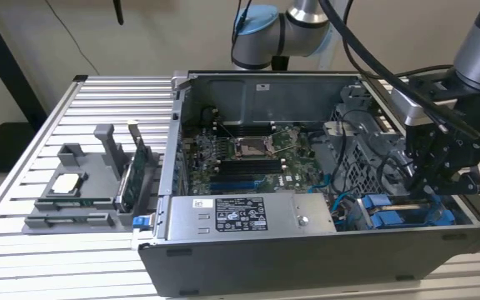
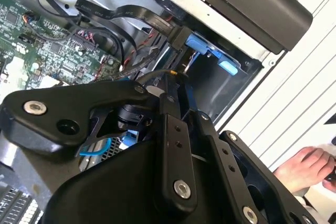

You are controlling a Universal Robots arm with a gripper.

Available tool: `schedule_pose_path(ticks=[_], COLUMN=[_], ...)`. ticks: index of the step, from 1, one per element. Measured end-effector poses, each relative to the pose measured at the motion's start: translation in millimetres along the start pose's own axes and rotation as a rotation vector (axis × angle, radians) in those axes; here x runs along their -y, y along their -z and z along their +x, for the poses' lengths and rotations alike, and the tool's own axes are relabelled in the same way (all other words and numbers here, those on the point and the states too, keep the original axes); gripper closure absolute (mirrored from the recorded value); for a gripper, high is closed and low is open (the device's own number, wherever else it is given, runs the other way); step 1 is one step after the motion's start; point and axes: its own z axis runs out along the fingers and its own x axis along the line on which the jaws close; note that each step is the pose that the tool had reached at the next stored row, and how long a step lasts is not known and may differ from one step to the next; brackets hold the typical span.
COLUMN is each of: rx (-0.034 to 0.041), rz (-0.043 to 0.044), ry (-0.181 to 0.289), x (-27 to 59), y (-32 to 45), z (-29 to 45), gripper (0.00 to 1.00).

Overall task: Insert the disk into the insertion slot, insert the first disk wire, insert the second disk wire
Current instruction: 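Insert the first disk wire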

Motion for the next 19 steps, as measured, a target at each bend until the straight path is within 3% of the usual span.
schedule_pose_path(ticks=[8,14,19], rx=[0.0,-0.0004,-0.0003], rz=[0.0028,0.014,0.0293], ry=[0.0,0.0,0.0], x=[-2.5,-3.7,-4.4], y=[0.2,-0.1,-1.9], z=[0.0,0.3,-0.3], gripper=[0.81,0.81,0.81])
